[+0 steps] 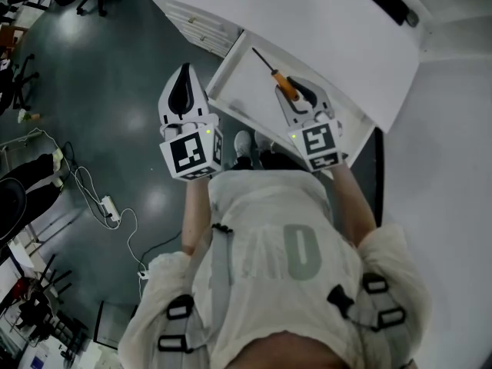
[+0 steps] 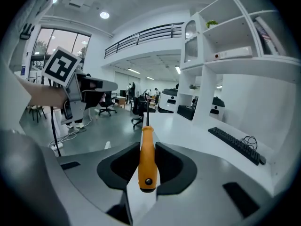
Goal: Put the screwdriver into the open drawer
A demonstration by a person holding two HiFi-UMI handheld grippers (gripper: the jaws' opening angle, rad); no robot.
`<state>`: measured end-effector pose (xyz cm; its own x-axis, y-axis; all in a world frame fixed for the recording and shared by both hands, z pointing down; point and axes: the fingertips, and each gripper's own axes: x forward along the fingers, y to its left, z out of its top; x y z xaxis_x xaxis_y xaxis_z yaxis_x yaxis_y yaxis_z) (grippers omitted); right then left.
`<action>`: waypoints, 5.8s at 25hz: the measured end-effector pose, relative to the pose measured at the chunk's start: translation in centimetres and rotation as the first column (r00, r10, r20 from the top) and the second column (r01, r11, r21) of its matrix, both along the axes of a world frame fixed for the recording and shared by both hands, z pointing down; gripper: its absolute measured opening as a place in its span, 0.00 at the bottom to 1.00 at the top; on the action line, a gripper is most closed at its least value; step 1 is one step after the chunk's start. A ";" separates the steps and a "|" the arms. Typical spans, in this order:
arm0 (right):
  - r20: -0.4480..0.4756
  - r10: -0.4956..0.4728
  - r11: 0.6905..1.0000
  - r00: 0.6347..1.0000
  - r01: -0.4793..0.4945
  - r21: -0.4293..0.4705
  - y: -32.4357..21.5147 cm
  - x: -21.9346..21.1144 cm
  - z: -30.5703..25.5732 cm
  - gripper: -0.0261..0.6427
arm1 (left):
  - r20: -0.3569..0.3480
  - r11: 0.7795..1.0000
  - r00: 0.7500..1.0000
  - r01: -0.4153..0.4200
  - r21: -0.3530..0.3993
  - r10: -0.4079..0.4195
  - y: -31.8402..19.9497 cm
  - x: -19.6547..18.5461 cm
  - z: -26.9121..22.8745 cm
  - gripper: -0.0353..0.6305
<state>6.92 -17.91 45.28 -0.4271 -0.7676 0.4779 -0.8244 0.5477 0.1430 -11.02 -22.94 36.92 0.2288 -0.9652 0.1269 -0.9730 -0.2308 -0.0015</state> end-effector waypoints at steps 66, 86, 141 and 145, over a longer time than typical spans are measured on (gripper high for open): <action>-0.258 -0.242 0.700 0.935 -0.016 -0.714 9.9 6.3 27.2 0.21 | 0.062 0.992 0.992 0.110 -0.059 -0.106 4.3 -2.9 1.4 0.06; -0.194 -0.303 0.667 0.933 0.062 -0.743 10.8 5.3 26.8 0.31 | 0.070 0.991 0.992 0.112 -0.068 -0.108 4.8 -3.3 1.7 0.06; 0.197 -0.050 0.926 0.979 -0.029 0.376 -4.1 -3.2 -16.5 0.12 | -0.031 0.987 0.999 -0.039 0.154 0.044 1.8 0.2 -7.3 0.06; 0.241 0.006 0.908 0.971 -0.106 0.404 -2.7 -2.9 -18.1 0.05 | -0.026 0.983 0.999 -0.041 0.178 0.046 2.2 0.4 -8.5 0.06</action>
<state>3.98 -20.58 27.20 -0.4368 -0.8995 0.0084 -0.8890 0.4331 0.1490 -10.67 -20.76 28.45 0.2724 -0.9607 -0.0531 -0.9622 -0.2718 -0.0168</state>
